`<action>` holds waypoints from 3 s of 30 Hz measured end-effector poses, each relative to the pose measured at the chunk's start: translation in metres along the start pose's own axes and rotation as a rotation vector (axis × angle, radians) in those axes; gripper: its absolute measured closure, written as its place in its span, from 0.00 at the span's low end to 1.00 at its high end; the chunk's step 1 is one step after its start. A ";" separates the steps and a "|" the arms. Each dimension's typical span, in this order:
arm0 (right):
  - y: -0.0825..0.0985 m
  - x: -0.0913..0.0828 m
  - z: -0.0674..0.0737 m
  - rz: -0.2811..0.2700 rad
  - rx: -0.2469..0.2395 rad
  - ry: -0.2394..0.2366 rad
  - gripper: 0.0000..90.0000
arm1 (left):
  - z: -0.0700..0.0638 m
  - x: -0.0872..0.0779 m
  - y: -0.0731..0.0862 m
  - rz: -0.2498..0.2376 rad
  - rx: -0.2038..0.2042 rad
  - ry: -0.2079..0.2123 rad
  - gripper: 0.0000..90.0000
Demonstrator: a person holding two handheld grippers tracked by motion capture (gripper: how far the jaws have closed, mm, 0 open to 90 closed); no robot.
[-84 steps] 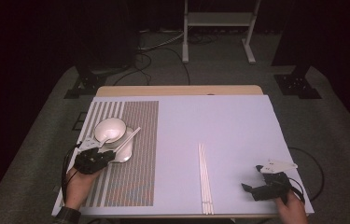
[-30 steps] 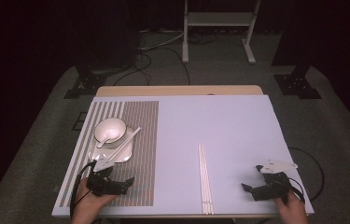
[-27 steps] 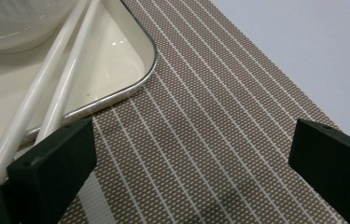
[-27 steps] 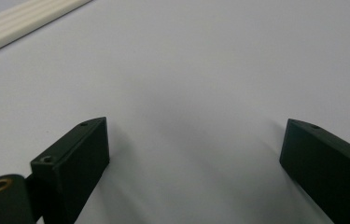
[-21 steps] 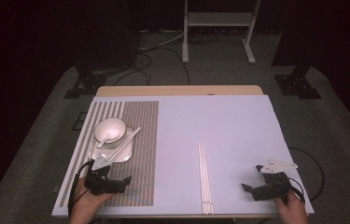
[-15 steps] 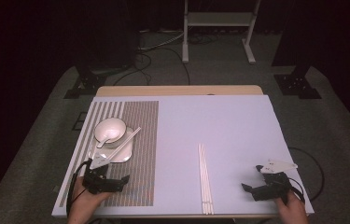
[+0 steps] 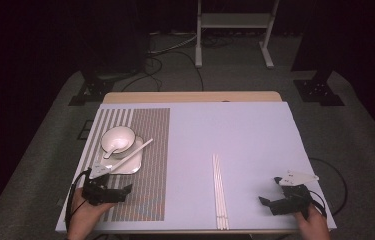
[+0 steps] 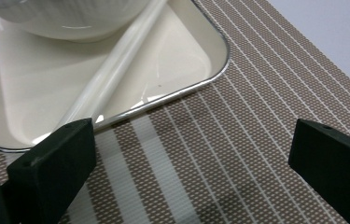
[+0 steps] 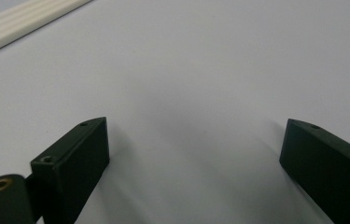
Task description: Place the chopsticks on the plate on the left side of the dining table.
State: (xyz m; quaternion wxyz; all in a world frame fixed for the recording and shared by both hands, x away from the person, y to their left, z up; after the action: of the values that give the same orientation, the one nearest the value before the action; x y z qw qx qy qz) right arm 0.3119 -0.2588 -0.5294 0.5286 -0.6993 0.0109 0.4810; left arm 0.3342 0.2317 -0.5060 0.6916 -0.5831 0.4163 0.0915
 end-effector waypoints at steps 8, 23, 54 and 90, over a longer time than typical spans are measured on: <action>0.000 0.000 0.000 0.000 0.000 0.000 0.08 | 0.013 -0.002 0.000 -0.008 -0.011 -0.027 0.00; 0.000 0.000 0.000 0.000 0.000 0.000 0.08 | 0.033 -0.003 -0.001 -0.009 -0.019 -0.068 0.00; 0.000 0.000 0.000 0.000 0.000 0.000 0.08 | 0.070 0.009 -0.012 -0.023 -0.049 -0.102 0.00; 0.000 0.000 0.000 0.000 0.000 0.000 0.08 | 0.129 -0.043 0.003 -0.054 -0.185 -0.281 1.00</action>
State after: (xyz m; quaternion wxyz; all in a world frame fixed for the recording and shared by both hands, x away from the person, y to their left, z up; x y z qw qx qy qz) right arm 0.3118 -0.2588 -0.5294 0.5286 -0.6993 0.0110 0.4810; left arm 0.3655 0.3620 -0.4822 0.6886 -0.6367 0.2895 0.1914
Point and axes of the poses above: each handheld gripper's, and its own axes: x roughly forward along the jaws, y roughly out of its underside, z roughly to its left, the point moved 9 cm from there along x, roughly forward along the jaws, and after that the axes turned 2 degrees about x, right-handed, at the moved point
